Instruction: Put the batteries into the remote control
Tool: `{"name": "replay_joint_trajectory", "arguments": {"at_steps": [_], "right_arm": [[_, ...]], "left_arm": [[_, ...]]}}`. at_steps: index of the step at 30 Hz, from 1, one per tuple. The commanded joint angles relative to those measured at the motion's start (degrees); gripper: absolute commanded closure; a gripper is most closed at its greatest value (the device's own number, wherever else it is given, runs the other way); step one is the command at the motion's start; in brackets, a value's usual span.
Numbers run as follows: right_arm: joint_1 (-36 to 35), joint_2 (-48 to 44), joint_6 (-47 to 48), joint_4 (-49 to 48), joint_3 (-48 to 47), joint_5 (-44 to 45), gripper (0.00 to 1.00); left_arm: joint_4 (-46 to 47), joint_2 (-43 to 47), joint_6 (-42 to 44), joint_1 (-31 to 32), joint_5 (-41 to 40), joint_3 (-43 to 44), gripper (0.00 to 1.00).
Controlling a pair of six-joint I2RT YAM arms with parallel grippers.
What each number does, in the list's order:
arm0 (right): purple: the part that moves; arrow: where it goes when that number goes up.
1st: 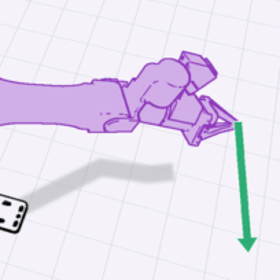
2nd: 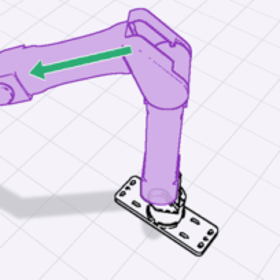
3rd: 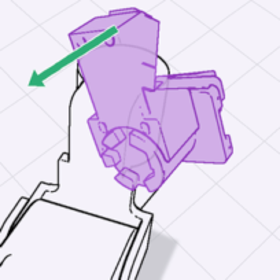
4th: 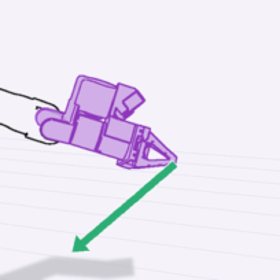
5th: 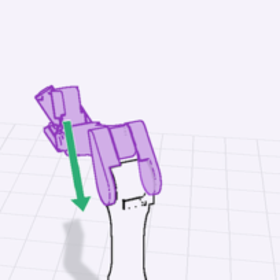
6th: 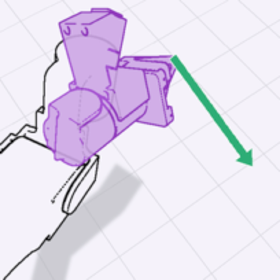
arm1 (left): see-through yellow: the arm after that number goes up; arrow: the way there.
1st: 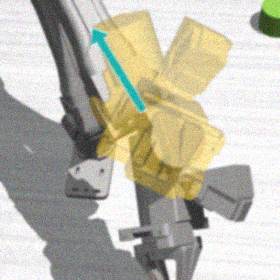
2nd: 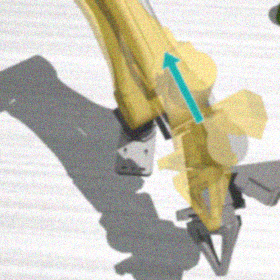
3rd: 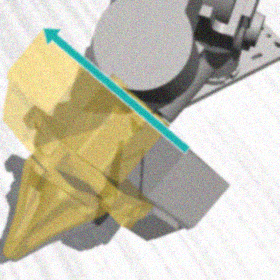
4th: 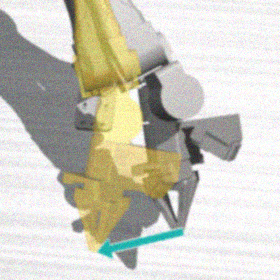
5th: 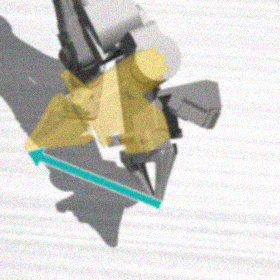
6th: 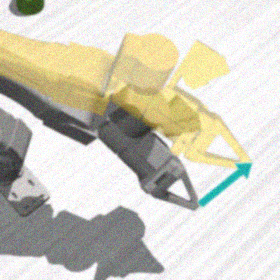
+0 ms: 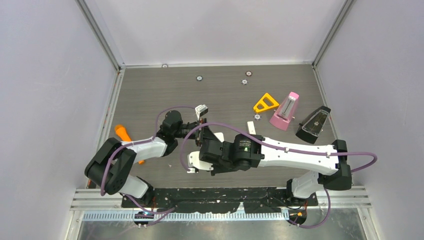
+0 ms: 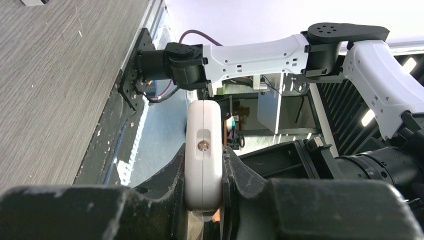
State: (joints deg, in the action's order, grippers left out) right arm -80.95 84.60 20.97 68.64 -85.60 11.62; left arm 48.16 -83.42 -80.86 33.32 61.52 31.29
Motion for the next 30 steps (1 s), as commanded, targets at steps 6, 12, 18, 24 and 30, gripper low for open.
{"name": "replay_joint_trajectory", "arguments": {"at_steps": [6, 12, 18, 24, 30], "right_arm": [[-0.4, 1.3, 0.2, 1.1, -1.6, 2.2, 0.75], [-0.4, 0.8, -0.5, 1.3, -2.0, 3.3, 0.66], [-0.4, -2.0, -1.7, 0.8, -3.1, 2.7, 0.49], [-0.3, -10.0, -5.1, -3.8, -1.4, 0.4, 0.33], [-0.3, -20.2, -13.4, -13.2, 3.5, 2.6, 0.19]], "left_arm": [[3.8, 0.8, -1.4, 0.4, 0.5, 1.1, 1.00], [3.8, 0.6, -1.3, 0.4, 0.4, 1.1, 1.00], [3.8, 0.4, -1.3, 0.3, -0.1, 1.1, 1.00], [4.2, 1.3, -1.8, 0.4, -1.9, 1.1, 1.00], [7.2, 3.1, -4.4, 0.4, -4.5, 0.8, 1.00]]}}
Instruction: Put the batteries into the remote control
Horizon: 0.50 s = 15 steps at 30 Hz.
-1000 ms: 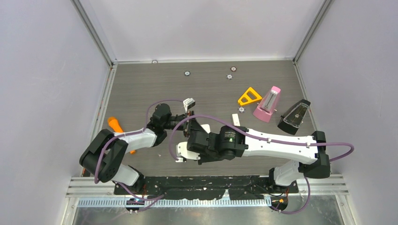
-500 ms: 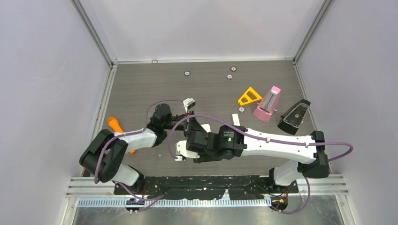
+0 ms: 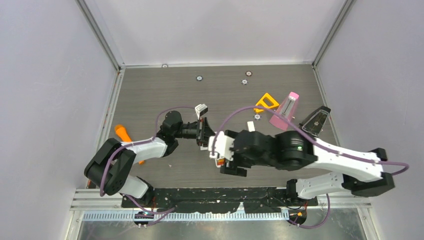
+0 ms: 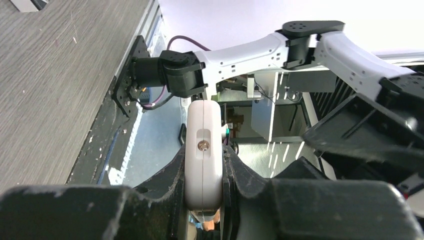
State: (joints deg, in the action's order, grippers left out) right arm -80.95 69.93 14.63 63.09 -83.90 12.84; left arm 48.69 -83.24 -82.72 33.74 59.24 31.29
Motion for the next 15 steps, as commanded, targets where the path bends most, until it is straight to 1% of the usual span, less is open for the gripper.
{"name": "replay_joint_trajectory", "arguments": {"at_steps": [1, 2, 3, 4, 5, 6, 7, 8, 9, 10, 11, 12, 13, 14, 15], "right_arm": [[-0.2, -7.5, -8.4, -10.4, 2.9, 3.7, 0.17], [0.0, -8.3, -11.7, -11.6, 3.4, 5.0, 0.13], [0.3, -9.8, -13.2, -14.1, 4.5, 8.2, 0.11], [1.3, -10.3, -18.4, -15.2, 5.1, 9.6, 0.09], [2.2, -11.0, -23.1, -16.4, 5.2, 10.9, 0.08], [4.7, -11.2, -25.1, -16.8, 4.9, 10.8, 0.07], [6.2, -11.4, -29.5, -16.7, 4.8, 10.7, 0.07], [9.4, -11.4, -32.0, -16.6, 4.7, 10.4, 0.06], [11.2, -11.6, -36.5, -16.4, 4.7, 9.9, 0.06], [14.8, -11.7, -38.9, -16.2, 4.7, 8.4, 0.05], [16.5, -11.9, -43.4, -16.2, 4.9, 7.7, 0.05], [19.3, -12.4, -46.1, -16.3, 5.8, 6.6, 0.04], [20.5, -12.7, -51.2, -16.5, 6.4, 6.0, 0.04], [22.5, -13.6, -53.6, -17.9, 8.5, 4.1, 0.03], [24.0, -14.1, -58.1, -19.2, 9.7, 3.0, 0.03]], "left_arm": [[7.9, 3.3, -3.7, 0.0, -3.0, 0.6, 1.00], [9.4, 3.8, -4.7, 0.0, -4.1, 0.1, 1.00], [10.8, 4.2, -5.6, 0.0, -5.1, -0.3, 1.00], [11.9, 4.8, -6.3, 0.0, -6.2, -0.5, 1.00], [13.0, 5.5, -7.0, -0.1, -7.2, -0.7, 1.00], [13.9, 6.1, -7.6, -0.1, -8.4, -1.0, 1.00], [14.5, 6.7, -8.2, 0.0, -9.7, -1.3, 1.00], [15.1, 7.4, -8.8, 0.0, -10.9, -1.5, 1.00], [15.4, 7.9, -9.2, -0.1, -12.0, -2.0, 1.00], [15.5, 8.5, -9.5, -0.2, -13.0, -2.2, 1.00], [15.5, 9.1, -9.7, -0.2, -14.0, -2.5, 1.00], [15.7, 9.7, -10.0, -0.2, -15.2, -2.9, 1.00], [16.0, 10.3, -10.2, -0.2, -16.3, -3.4, 1.00], [16.2, 10.9, -10.4, -0.3, -18.1, -3.8, 1.00], [16.5, 11.6, -10.6, -0.3, -19.7, -4.3, 1.00]]}}
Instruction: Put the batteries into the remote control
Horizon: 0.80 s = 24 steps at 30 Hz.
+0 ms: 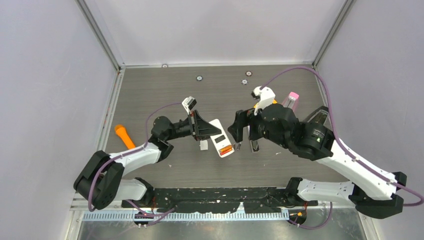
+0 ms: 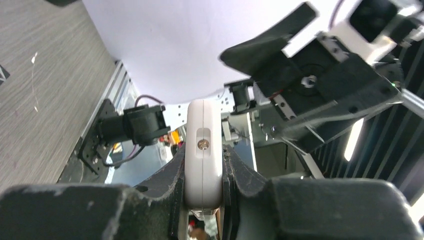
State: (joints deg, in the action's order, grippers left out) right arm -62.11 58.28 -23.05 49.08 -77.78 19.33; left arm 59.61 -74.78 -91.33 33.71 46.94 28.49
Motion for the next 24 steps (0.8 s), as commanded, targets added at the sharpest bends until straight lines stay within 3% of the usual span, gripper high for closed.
{"name": "replay_joint_trajectory", "arguments": {"at_steps": [1, 6, 11, 24], "right_arm": [[5.6, -3.8, -22.8, -8.5, 6.6, -5.7, 0.03], [6.7, -9.3, -39.9, -22.1, 19.2, -10.3, 0.02], [6.8, -12.6, -50.4, -30.4, 27.5, -11.3, 0.02], [6.9, -17.3, -62.9, -41.3, 36.1, -7.7, 0.02]], "left_arm": [[6.1, 3.7, -2.1, -0.3, -8.9, -2.1, 1.00], [7.8, 6.8, -3.0, -0.3, -17.1, -5.4, 1.00], [9.1, 8.8, -3.6, -0.3, -22.1, -7.5, 1.00], [10.4, 13.1, -3.9, 0.2, -27.4, -10.8, 1.00]]}}
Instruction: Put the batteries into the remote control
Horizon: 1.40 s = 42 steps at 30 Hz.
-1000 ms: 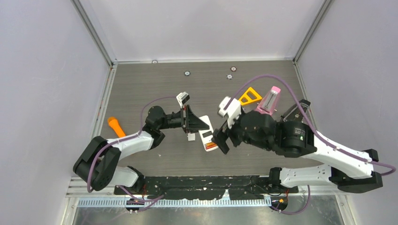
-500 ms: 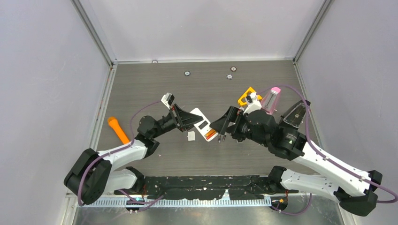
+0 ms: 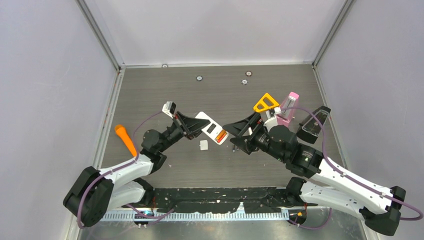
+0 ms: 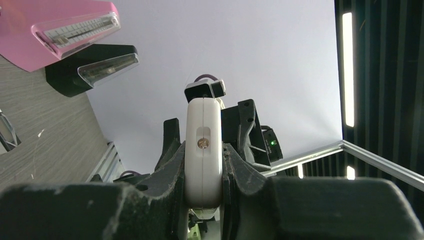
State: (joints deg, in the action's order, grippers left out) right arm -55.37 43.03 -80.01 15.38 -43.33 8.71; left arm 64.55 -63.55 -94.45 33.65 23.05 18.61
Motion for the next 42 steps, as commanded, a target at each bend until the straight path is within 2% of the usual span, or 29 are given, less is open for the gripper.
{"name": "replay_joint_trajectory", "arguments": {"at_steps": [1, 7, 12, 15, 26, 42], "right_arm": [[0.2, -2.3, -6.2, -7.9, 1.8, 3.2, 0.02], [0.2, -2.0, -6.5, -7.4, 1.5, 3.6, 0.04], [0.2, -0.8, -6.6, -9.5, 2.7, 2.2, 0.16], [0.2, -0.5, -6.8, -12.2, 4.0, 1.9, 0.20], [0.2, 0.7, -5.1, -12.2, 3.5, 0.4, 0.37], [0.0, 1.5, 1.7, -6.1, -0.3, 0.6, 0.47]], "left_arm": [[5.5, 2.0, -0.7, 0.4, -4.0, -1.0, 1.00], [5.8, 3.1, -1.2, 1.1, -6.6, -2.1, 1.00], [6.4, 2.9, -1.5, 1.6, -6.5, -1.9, 1.00], [6.6, 2.6, -1.5, 1.7, -6.2, -1.8, 1.00], [7.6, 1.5, -2.2, 2.2, -6.4, -1.9, 1.00], [9.4, 2.0, -4.2, 2.1, -10.3, -1.8, 1.00]]}}
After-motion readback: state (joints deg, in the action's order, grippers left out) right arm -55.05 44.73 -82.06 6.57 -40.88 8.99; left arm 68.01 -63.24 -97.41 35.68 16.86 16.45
